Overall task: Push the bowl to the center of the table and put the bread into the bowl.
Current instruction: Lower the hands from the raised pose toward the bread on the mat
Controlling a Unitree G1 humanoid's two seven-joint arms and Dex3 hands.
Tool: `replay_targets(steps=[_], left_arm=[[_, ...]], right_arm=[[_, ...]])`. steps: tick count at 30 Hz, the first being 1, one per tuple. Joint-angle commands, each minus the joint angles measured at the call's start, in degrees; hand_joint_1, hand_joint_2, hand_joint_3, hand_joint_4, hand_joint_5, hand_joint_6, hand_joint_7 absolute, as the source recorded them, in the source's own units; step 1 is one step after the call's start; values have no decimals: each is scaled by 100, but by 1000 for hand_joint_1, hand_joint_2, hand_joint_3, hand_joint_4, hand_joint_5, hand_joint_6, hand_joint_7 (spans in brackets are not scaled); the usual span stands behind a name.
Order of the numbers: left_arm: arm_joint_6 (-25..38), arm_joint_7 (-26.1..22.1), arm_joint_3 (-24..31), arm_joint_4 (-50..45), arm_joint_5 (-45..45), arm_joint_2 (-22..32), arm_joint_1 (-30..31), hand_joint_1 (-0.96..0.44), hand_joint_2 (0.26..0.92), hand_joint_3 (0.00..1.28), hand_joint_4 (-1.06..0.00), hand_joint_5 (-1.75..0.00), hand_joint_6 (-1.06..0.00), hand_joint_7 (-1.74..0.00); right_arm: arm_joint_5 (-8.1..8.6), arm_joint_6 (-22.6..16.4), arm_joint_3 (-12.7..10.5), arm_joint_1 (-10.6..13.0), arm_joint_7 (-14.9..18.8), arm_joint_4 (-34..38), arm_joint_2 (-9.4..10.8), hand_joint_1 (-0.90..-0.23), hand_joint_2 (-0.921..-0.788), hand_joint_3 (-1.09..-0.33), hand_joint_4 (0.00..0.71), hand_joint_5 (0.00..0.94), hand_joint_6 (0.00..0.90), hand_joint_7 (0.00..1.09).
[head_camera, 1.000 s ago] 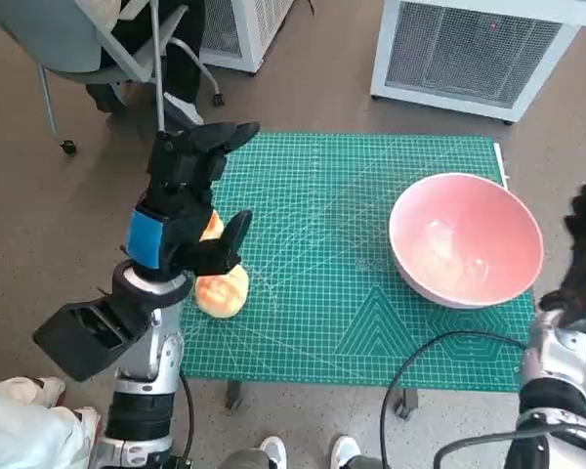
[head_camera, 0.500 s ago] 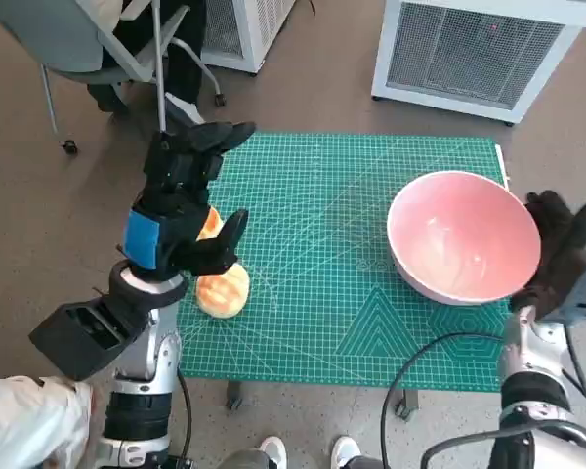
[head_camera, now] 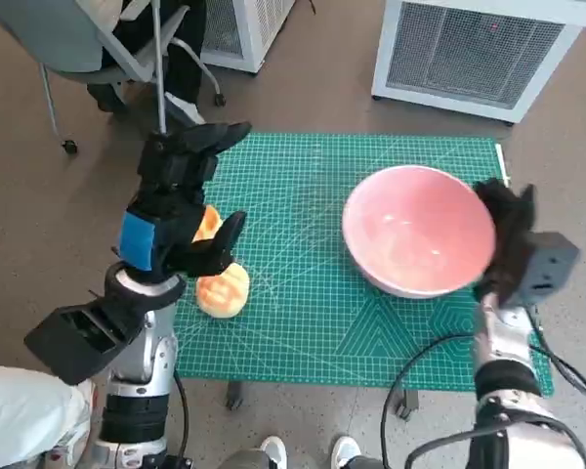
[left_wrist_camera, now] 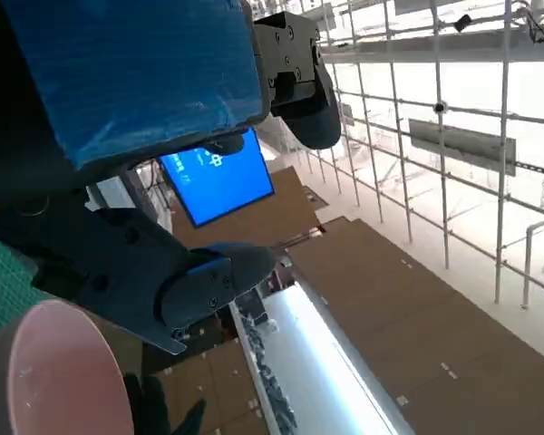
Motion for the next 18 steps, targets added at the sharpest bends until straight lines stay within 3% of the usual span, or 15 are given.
replay_targets(steps=[1,18], left_arm=[[20,50,44,-123,3,34,99,-264,629,772,1,-837,1,-1030],[40,133,183,-93,-14,76,115,-249,639,739,1,-845,1,-1041]], right_arm=[[-75,25,101,-52,105,41,114,-335,-921,-529,426,5,232,460],[-23,137,231,-456,135,70,458,-323,-921,-549,410,0,190,487]])
